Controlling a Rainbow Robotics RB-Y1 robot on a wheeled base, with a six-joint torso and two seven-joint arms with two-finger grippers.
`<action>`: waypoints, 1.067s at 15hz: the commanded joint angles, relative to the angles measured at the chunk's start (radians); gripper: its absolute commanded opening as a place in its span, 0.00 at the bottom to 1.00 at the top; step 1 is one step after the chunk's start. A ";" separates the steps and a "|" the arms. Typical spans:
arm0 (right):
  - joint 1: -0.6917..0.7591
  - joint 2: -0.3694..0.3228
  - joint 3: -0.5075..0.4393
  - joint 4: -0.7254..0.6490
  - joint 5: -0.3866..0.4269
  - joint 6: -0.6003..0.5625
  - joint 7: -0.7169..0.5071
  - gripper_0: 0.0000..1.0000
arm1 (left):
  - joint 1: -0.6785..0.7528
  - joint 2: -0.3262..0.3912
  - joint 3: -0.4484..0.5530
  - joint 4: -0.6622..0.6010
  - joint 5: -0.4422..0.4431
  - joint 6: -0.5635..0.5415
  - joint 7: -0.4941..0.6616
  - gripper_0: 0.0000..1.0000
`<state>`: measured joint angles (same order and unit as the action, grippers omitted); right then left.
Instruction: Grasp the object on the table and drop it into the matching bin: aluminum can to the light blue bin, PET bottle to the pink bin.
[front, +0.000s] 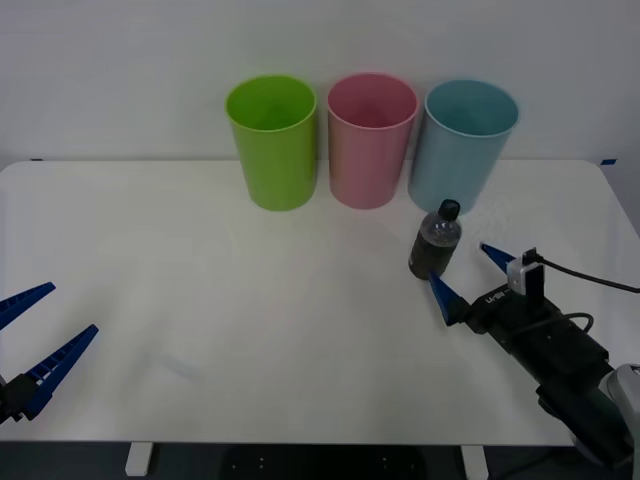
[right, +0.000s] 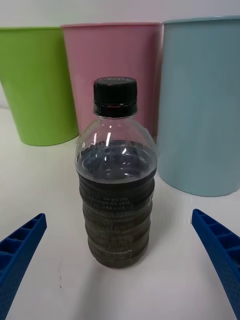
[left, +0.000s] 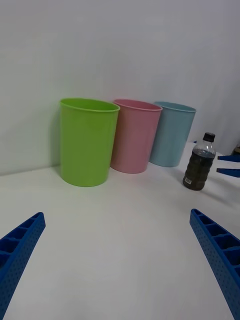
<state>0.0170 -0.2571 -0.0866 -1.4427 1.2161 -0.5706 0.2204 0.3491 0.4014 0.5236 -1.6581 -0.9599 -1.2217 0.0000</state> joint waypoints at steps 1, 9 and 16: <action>-0.048 0.025 -0.007 0.054 0.028 -0.003 0.011 1.00 | 0.000 0.000 0.000 0.000 0.000 0.000 0.000 1.00; -0.192 0.128 -0.085 0.217 0.151 -0.008 0.030 1.00 | 0.000 0.000 0.000 0.000 0.000 0.000 0.000 1.00; -0.246 0.128 -0.098 0.288 0.151 -0.006 0.054 1.00 | 0.000 0.000 0.000 0.000 0.000 0.000 0.000 1.00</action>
<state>-0.2285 -0.1286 -0.1819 -1.1552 1.3669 -0.5767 0.2713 0.3491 0.4014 0.5236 -1.6581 -0.9599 -1.2217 0.0000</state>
